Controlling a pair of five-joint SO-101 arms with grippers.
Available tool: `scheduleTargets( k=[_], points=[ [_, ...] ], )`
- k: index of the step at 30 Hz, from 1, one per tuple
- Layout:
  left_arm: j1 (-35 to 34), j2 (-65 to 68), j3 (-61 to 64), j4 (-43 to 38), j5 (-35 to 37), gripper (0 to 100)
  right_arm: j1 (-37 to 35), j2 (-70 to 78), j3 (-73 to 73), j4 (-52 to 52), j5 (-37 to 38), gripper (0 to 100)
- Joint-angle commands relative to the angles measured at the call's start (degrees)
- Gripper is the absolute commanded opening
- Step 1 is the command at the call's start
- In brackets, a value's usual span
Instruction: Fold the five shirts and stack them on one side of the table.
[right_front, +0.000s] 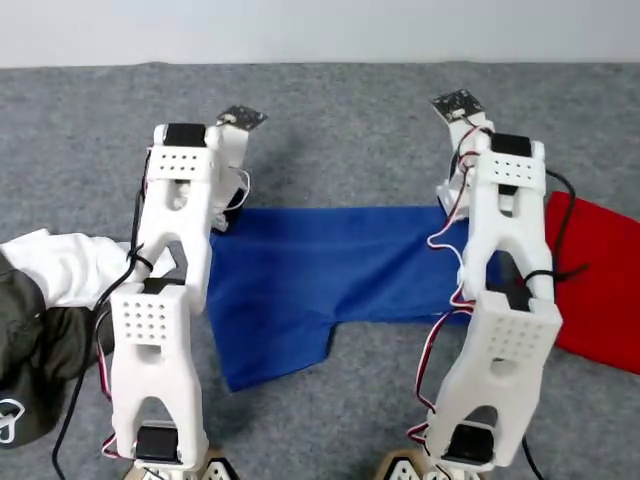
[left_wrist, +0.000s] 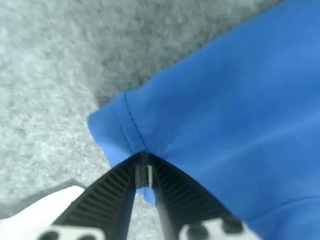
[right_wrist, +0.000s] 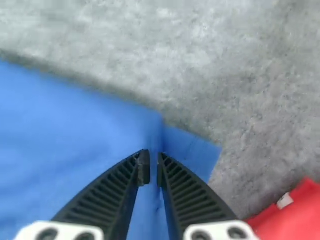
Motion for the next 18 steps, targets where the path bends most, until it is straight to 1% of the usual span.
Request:
scheduleTargets(
  k=[1,3,6,13,16,18],
  points=[
    [0.44,2.46,-0.13,0.70,-1.76,1,2.59,1.80,-2.90,-5.14,0.35,4.3],
    [0.53,4.75,-0.13,0.70,-3.16,1,3.38,3.74,-2.90,-7.25,0.35,4.3],
    [0.18,6.59,-0.13,0.70,-3.25,1,4.26,5.67,-2.90,-10.51,0.44,4.3],
    [0.18,6.95,-0.13,0.79,-3.43,1,5.49,5.93,-3.08,-17.63,0.70,4.3],
    [0.18,7.03,-0.13,0.79,-3.34,1,5.76,6.37,-4.57,-17.98,4.31,4.3],
    [0.18,7.03,-0.13,0.79,-3.25,1,6.11,6.20,-5.45,-17.98,4.92,4.3]
  ],
)
